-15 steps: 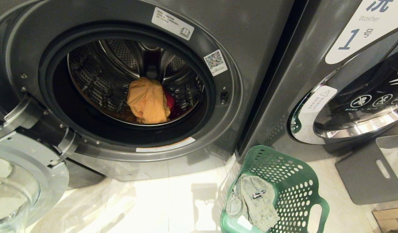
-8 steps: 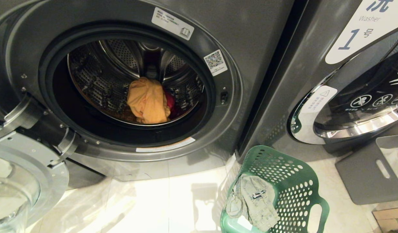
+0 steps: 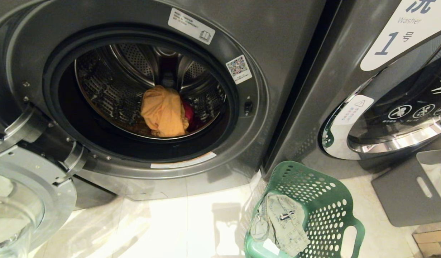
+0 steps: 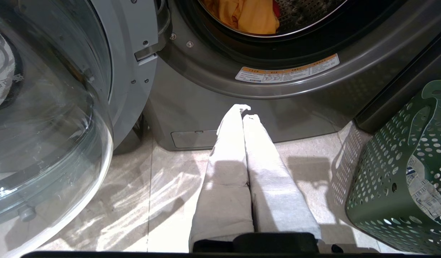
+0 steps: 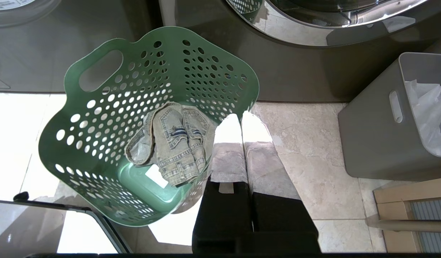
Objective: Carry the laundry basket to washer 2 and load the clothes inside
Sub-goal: Place the clothes into the washing machine
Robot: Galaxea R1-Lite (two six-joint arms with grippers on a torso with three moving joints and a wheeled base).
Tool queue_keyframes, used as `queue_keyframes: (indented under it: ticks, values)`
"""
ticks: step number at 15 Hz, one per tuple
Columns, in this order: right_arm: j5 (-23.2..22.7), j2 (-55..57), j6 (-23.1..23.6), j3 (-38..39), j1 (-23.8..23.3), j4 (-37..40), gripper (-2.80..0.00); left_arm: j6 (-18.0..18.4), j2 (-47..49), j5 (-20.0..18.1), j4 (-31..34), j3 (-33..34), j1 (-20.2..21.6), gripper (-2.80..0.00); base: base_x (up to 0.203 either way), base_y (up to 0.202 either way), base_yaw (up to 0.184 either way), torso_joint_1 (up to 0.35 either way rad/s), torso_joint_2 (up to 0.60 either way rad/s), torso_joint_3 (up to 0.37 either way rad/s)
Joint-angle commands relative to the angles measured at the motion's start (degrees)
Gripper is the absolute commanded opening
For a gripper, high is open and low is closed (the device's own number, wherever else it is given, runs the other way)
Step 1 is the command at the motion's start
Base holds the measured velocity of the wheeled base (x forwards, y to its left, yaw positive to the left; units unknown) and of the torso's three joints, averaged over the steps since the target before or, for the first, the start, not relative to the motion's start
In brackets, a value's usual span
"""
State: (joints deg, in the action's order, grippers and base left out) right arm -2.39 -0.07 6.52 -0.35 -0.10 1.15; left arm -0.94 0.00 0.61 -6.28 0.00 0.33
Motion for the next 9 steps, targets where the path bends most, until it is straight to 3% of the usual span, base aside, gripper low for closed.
queue_keyframes:
  ticks: [1,9]
  values:
    - [-0.1,0.0,0.2,0.0,0.0,0.0,-2.8,0.0,0.0,0.0,0.0,2.3,0.0,-2.8,0.0,0.0,0.0,0.0,0.0,0.0]
    - [-0.1,0.0,-0.1,0.0,0.0,0.0,-2.8,0.0,0.0,0.0,0.0,2.3,0.0,-2.8,0.0,0.0,0.0,0.0,0.0,0.0]
